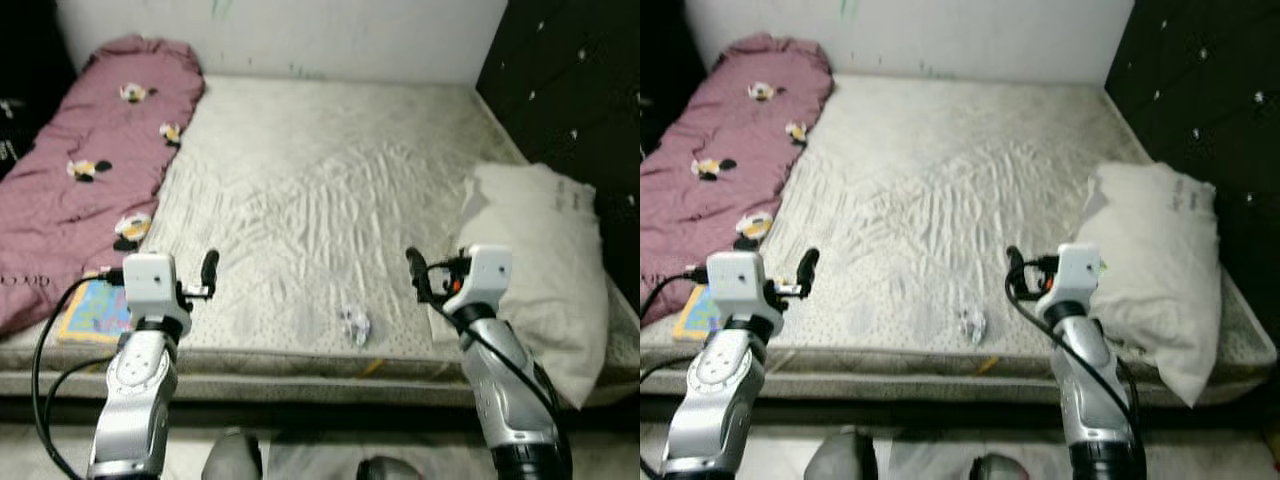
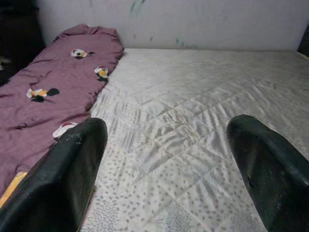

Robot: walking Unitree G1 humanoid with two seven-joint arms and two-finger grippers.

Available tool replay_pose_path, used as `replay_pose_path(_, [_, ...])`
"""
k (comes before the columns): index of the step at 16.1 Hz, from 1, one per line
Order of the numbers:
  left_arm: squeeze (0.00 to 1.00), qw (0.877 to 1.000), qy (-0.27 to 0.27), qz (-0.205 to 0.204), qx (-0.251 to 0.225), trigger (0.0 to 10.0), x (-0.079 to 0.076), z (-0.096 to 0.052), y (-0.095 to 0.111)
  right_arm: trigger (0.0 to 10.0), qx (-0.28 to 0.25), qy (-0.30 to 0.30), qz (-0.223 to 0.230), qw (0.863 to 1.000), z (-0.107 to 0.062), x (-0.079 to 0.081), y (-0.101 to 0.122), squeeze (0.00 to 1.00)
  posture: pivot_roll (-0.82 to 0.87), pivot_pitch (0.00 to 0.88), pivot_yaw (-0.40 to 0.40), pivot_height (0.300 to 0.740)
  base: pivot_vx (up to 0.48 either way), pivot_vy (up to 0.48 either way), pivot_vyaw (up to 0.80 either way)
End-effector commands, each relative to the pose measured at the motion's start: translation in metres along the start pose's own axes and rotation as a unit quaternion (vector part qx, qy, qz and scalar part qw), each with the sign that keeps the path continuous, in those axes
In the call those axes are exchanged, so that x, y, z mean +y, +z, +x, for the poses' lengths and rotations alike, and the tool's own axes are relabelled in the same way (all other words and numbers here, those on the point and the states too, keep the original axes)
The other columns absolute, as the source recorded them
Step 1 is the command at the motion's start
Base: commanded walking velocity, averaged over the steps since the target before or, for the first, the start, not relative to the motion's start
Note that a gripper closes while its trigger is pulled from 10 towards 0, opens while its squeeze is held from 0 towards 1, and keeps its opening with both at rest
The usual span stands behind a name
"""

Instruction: Clean up the room

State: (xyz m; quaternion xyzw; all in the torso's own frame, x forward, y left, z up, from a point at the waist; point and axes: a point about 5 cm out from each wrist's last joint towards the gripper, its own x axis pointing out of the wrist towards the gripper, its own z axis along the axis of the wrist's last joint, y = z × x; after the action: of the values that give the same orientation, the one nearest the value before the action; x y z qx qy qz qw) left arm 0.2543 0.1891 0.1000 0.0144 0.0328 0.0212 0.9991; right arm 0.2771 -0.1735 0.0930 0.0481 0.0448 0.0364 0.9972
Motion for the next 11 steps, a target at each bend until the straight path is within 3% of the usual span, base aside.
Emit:
replay_pose_path(1, [0.0,1.0,0.004,0.002,0.0,10.0,0.0009,0.0021,0.001,10.0,-0.004,0.003,0.001,1.0,0.0015,0.0003,0.0027,0.0,0.01,0.0,-0.041,0.665,0.0,0.0,0.0])
replay_pose_path(6, [0.0,1.0,0.009,-0.001,-0.003,10.0,0.0008,0.0029,0.0015,10.0,-0.003,0.008,0.002,1.0,0.0025,0.0023,0.0029,0.0,0.01,0.0,-0.044,0.617,0.0,0.0,0.0])
replay_pose_path(11, [0.0,1.0,-0.012,-0.011,-0.01,10.0,-0.0016,0.0025,0.0028,10.0,-0.002,0.011,0.0,1.0,0.0034,0.0035,0.0027,0.0,0.01,0.0,-0.046,0.613,0.0,0.0,0.0])
